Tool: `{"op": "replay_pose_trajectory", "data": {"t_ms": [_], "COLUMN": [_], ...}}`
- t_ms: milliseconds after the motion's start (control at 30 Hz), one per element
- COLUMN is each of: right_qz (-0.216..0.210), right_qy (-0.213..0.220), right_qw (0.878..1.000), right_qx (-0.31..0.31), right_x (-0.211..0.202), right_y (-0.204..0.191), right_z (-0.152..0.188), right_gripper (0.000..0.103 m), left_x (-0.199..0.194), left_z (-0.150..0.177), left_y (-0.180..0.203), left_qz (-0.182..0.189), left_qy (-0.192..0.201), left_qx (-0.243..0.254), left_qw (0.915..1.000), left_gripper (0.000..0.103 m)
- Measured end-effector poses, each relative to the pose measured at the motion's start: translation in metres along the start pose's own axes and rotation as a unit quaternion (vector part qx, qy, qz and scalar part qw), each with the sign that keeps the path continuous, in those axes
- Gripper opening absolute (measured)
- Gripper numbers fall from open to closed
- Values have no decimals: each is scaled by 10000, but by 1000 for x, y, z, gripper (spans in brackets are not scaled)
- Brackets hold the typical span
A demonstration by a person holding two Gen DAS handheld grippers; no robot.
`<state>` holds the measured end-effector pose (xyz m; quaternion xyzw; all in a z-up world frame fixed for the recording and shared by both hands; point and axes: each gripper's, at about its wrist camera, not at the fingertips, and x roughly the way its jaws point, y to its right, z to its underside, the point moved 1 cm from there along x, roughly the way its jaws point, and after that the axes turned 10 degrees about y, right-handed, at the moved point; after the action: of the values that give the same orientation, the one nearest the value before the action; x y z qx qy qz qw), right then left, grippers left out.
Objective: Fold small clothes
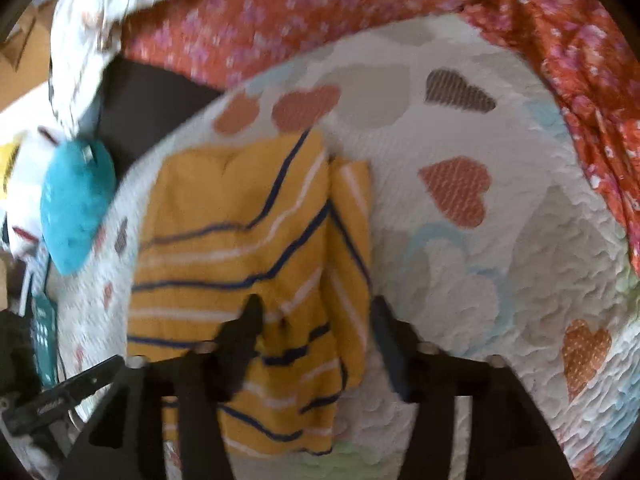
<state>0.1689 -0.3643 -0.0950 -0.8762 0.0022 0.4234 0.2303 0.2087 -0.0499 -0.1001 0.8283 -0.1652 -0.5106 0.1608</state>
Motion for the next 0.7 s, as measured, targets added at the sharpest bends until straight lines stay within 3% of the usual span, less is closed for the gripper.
{"op": "replay_pose_trajectory", "data": {"t_ms": [67,200,333,367,433,467,600,700], "right_qz": [5,-205,-554,-599,-775,-868,-1304,-1791], "right_qy": [49,-66,-226,-135,-223,-242,-188,-107], "right_qw": [10000,9977,9894,9893,9876,9861,9770,9658], "right_qx": [9,640,1319,1320,1347,1396,1676,1873], "right_x": [7,37,67,68,71,69,54,42], "right_y": [3,20,22,15,-1,-7,-23,-42], "right_z": [-5,-12,-3,-2,0,-1,-10,-16], "right_gripper": [83,84,85,78,54,37,31,30], "left_x": [16,48,60,60,58,54,26,0], "left_z": [-13,-25,-29,-29,-30,-31,-43,-63], "left_y": [-2,-3,-7,-6,-2,-2,2,7], "left_qz": [100,518,757,754,1079,1088,766,853], "left_qy": [-4,-239,-226,-234,-362,-389,-135,71], "left_qx": [-70,-197,-502,-498,-489,-500,-205,-166], "left_qw": [9999,9982,9956,9956,9923,9920,9968,9962], "left_gripper": [65,74,83,80,42,35,21,17]}}
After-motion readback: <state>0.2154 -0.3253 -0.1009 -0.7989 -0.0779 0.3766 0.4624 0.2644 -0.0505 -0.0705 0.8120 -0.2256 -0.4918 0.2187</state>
